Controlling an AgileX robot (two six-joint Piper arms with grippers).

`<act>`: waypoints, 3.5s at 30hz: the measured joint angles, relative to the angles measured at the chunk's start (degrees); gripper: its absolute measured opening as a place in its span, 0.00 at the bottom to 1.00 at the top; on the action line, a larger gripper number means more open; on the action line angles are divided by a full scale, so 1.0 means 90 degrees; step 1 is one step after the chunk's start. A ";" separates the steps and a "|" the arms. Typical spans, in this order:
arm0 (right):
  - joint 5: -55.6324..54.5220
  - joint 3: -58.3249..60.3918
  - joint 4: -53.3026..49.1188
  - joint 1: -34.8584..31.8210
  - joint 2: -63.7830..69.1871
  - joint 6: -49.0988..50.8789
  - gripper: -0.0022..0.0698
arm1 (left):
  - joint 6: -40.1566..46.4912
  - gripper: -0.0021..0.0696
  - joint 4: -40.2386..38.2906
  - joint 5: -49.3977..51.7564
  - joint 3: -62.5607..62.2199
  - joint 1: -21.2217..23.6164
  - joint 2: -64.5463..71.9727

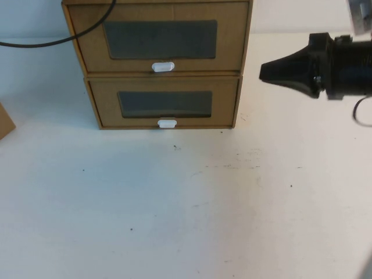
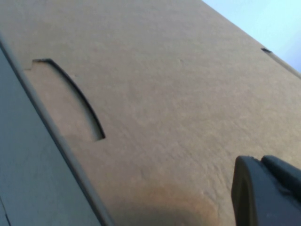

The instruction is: Open the shoe box

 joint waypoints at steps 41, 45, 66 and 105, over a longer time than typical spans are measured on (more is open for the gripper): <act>-0.1386 -0.1783 0.1760 0.2409 0.2795 -0.0321 0.44 | 0.1441 0.02 -0.1094 -0.1059 -0.0050 0.0000 0.0036; -0.1709 -0.1882 0.1767 0.2614 0.2795 -0.0303 0.44 | 0.1451 0.02 -0.1081 -0.0923 -0.0050 0.0000 0.0180; -0.3152 -0.2292 0.1841 0.2653 0.2795 0.0471 0.44 | 0.1060 0.02 -0.0707 -0.0652 -0.0074 0.0000 0.0456; -0.3891 -0.2849 0.1938 0.2653 0.3182 0.0270 0.27 | 0.1036 0.02 -0.0708 -0.0606 -0.0101 0.0000 0.0456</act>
